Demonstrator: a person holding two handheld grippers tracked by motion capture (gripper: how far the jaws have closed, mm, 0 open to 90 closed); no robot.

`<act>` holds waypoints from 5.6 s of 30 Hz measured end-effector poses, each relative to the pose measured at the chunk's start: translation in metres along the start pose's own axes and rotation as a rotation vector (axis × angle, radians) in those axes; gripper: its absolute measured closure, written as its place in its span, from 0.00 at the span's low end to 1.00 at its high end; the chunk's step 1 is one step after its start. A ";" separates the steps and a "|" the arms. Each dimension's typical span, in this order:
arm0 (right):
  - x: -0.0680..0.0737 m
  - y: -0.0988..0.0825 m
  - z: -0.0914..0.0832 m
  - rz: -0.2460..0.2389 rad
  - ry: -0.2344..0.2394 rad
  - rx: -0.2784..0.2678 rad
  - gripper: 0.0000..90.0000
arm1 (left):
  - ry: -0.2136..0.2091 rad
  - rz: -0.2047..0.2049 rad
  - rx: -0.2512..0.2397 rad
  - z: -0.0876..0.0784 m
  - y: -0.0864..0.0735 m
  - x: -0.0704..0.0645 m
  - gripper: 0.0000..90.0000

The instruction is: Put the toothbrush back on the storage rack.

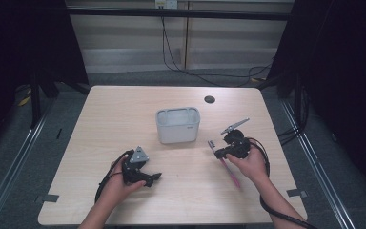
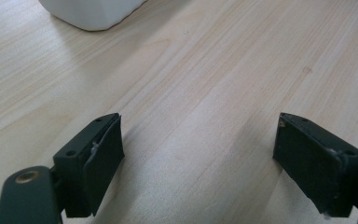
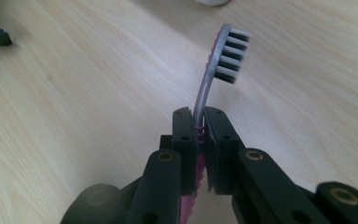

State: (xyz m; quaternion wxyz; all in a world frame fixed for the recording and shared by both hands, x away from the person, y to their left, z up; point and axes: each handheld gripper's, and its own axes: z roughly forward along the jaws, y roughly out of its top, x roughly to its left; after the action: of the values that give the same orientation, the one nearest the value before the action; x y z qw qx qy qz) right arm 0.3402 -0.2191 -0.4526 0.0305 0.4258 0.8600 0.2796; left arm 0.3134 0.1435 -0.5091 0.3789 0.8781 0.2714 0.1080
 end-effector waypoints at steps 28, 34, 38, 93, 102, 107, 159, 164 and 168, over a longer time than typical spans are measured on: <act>-0.001 0.011 -0.033 0.024 -0.013 -0.229 0.93 | 0.000 0.000 0.000 0.000 0.000 0.000 0.17; 0.000 0.016 -0.039 0.021 -0.020 -0.267 0.93 | 0.000 0.000 0.000 0.000 0.000 0.000 0.17; 0.002 0.019 -0.042 0.022 -0.021 -0.291 0.93 | 0.000 -0.001 0.000 0.000 0.000 0.000 0.17; 0.021 0.072 -0.064 -0.008 -0.061 -0.501 0.92 | 0.000 0.000 0.000 0.000 0.000 0.000 0.17; 0.022 0.077 -0.063 -0.003 -0.080 -0.530 0.92 | -0.002 0.000 0.000 0.000 0.000 0.000 0.17; 0.021 0.079 -0.064 0.005 -0.080 -0.548 0.92 | 0.000 0.000 -0.001 0.000 0.000 0.000 0.17; 0.016 0.118 -0.059 0.018 -0.108 -0.664 0.92 | 0.003 -0.007 -0.010 0.001 0.000 0.000 0.17; 0.018 0.124 -0.059 0.007 -0.115 -0.675 0.92 | 0.002 -0.008 -0.009 0.000 0.000 0.000 0.17; 0.018 0.129 -0.056 0.005 -0.116 -0.681 0.92 | 0.002 -0.008 -0.010 0.001 0.000 0.000 0.17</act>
State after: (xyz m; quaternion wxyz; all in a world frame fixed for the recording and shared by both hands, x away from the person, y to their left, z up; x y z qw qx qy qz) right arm 0.4051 -0.1694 -0.3362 0.2188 0.4084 0.7132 0.5260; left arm 0.3132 0.1430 -0.5095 0.3833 0.8751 0.2747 0.1087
